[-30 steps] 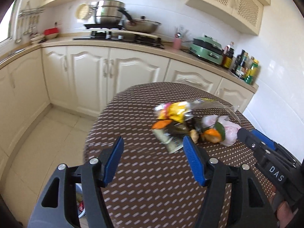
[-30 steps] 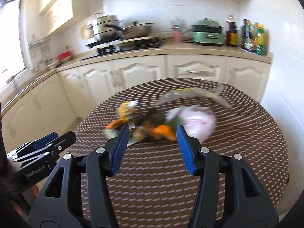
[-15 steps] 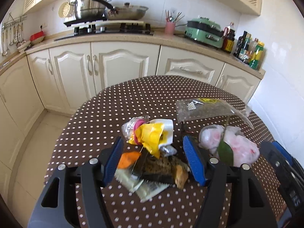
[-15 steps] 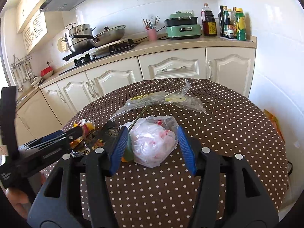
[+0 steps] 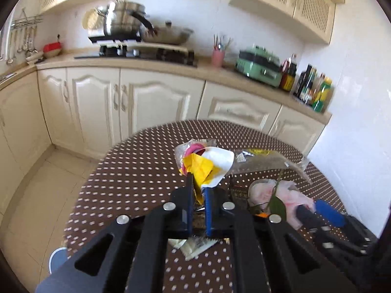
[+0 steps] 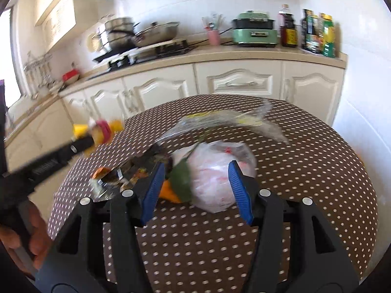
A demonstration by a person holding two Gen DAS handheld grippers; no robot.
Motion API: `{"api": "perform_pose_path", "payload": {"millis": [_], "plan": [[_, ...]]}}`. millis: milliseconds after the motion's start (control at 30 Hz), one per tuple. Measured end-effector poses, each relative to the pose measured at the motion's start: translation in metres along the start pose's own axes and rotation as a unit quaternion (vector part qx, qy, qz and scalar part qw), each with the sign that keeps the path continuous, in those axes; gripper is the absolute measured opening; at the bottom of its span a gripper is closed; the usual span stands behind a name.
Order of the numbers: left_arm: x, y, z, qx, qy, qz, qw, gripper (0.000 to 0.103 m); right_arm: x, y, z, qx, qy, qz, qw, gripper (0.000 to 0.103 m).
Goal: Collect trash
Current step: 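Lift the yellow wrapper with left tool while right tool grasps an orange peel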
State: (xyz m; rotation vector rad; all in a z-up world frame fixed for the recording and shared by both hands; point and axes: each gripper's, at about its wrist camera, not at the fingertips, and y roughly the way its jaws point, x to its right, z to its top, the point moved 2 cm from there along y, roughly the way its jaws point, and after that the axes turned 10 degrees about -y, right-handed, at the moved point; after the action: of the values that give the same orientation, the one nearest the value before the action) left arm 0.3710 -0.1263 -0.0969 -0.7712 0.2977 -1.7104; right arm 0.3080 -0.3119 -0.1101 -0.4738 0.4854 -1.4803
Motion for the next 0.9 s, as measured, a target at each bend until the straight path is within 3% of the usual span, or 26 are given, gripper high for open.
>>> {"api": "perform_pose_path", "payload": {"millis": [200, 533, 600, 733, 767, 900], "plan": [[-0.018, -0.028, -0.01, 0.009, -0.014, 0.0, 0.9999, 0.007, -0.032, 0.017, -0.005, -0.044, -0.061, 0.008, 0.997, 0.039], [-0.042, -0.04, -0.021, -0.003, -0.03, -0.002, 0.9996, 0.007, -0.044, 0.042, -0.013, -0.088, -0.098, -0.003, 0.991, 0.031], [-0.045, -0.044, -0.023, -0.002, -0.031, -0.006, 0.9995, 0.007, -0.045, 0.041, -0.012, -0.085, -0.101, -0.009, 0.991, 0.02], [-0.054, -0.056, -0.024, 0.003, -0.041, -0.013, 0.9991, 0.007, -0.046, 0.022, -0.007, -0.046, -0.1, -0.021, 0.994, 0.015], [-0.057, -0.058, -0.024, 0.004, -0.046, -0.015, 0.9988, 0.007, -0.046, 0.017, -0.006, -0.037, -0.098, -0.022, 0.994, 0.009], [-0.07, -0.071, -0.023, 0.011, -0.063, -0.024, 0.9977, 0.007, -0.052, -0.007, 0.001, 0.004, -0.09, -0.026, 0.996, 0.008]]}}
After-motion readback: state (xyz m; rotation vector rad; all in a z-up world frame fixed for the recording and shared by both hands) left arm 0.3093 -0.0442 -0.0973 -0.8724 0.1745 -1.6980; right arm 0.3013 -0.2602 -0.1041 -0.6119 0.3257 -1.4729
